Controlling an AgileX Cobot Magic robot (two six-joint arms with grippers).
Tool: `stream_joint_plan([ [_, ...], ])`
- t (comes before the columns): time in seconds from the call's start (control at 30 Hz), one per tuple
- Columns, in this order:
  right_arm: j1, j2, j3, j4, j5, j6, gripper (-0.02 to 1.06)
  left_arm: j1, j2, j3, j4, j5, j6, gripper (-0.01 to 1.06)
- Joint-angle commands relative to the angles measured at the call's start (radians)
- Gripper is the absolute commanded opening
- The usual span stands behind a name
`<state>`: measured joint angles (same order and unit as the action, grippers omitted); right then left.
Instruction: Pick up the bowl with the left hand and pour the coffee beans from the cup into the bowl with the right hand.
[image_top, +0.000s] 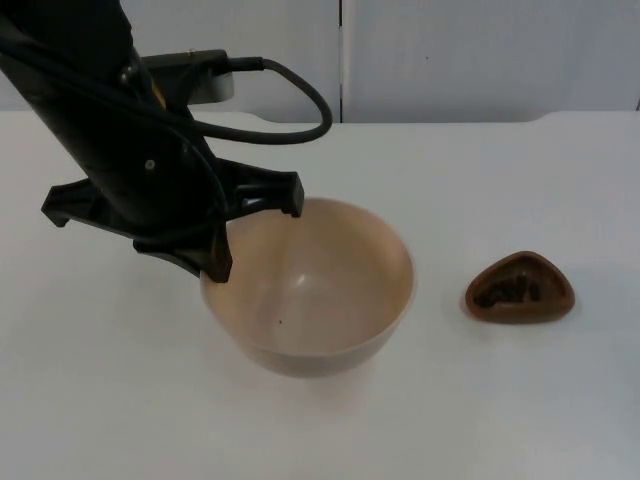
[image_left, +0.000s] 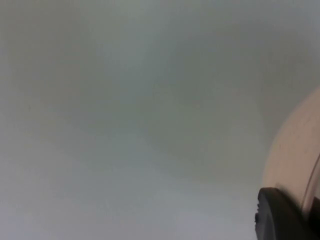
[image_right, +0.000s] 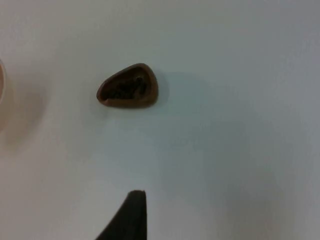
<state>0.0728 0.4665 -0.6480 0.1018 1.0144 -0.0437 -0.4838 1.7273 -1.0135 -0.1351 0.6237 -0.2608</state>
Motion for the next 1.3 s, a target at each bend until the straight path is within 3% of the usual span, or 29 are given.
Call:
stream_joint_plan([
  [0.0, -0.006, 0.076, -0.025, 0.004, -0.030, -0.025, 1.02, -0.006, -0.011, 0.002, -0.003, -0.009, -0.008, 0.00],
  [0.67, -0.004, 0.600, -0.428, 0.006, 0.008, -0.075, 1.02, -0.006, -0.011, 0.002, -0.005, -0.011, -0.008, 0.00],
  [0.97, 0.031, 0.742, -0.438, 0.008, 0.008, -0.077, 1.02, -0.006, -0.011, 0.002, -0.005, -0.013, -0.008, 0.00],
  [1.27, 0.189, 0.926, -0.438, -0.102, -0.056, 0.023, 1.01, -0.006, -0.011, 0.002, -0.005, -0.013, -0.008, 0.00],
])
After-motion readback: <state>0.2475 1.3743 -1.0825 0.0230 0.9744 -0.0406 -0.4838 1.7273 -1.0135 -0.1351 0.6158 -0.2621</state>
